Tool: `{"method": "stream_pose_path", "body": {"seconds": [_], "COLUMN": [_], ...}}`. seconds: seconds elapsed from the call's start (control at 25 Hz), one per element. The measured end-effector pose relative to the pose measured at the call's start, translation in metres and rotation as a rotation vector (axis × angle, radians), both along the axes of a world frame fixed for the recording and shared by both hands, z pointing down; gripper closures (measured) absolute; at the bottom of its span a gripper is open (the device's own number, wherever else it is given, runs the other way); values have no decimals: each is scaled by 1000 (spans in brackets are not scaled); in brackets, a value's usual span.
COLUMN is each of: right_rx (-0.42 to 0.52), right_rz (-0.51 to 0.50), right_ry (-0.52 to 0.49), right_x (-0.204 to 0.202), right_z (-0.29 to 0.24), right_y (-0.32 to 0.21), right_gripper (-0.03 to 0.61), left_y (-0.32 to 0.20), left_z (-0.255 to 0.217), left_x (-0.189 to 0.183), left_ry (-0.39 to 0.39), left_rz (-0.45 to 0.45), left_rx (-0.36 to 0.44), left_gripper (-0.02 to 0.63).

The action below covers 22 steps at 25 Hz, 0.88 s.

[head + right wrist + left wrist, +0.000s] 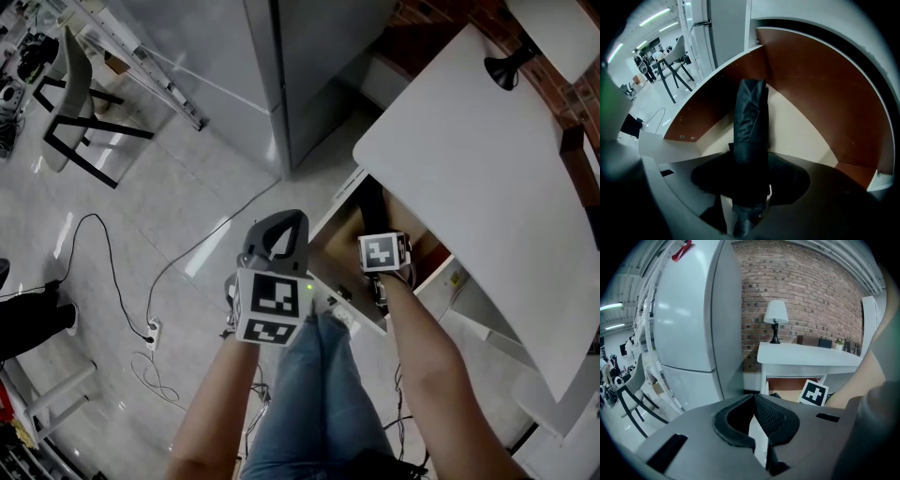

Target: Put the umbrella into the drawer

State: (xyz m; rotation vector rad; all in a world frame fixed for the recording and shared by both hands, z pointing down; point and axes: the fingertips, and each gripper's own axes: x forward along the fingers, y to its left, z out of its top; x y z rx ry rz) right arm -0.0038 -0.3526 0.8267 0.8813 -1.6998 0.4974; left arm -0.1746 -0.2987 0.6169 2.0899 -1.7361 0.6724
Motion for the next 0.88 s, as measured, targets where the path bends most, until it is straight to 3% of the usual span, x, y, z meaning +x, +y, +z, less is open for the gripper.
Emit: {"method": "stream_pose_path", "body": {"seconds": [0.28,0.48,0.68,0.88], "right_rx": [95,36,92,87], "right_rz": [-26,-19,-86,-125], "right_ry": [40,55,42,20], "right_x": [4,5,10,11], "right_z": [4,-18,-47,-85], "right_y": [-4,14,23,39], "right_gripper": [341,308,275,275], "left_y": [7,15,27,36], "left_z": [6,-6,-23,-34], "left_x": [7,11,10,18], "left_ry": [7,-4,-12,-7], "left_rz": [-7,-4,-17,-30], "left_rx": [-16,-21,-21,-36], "left_gripper": [614,614,612,612]}}
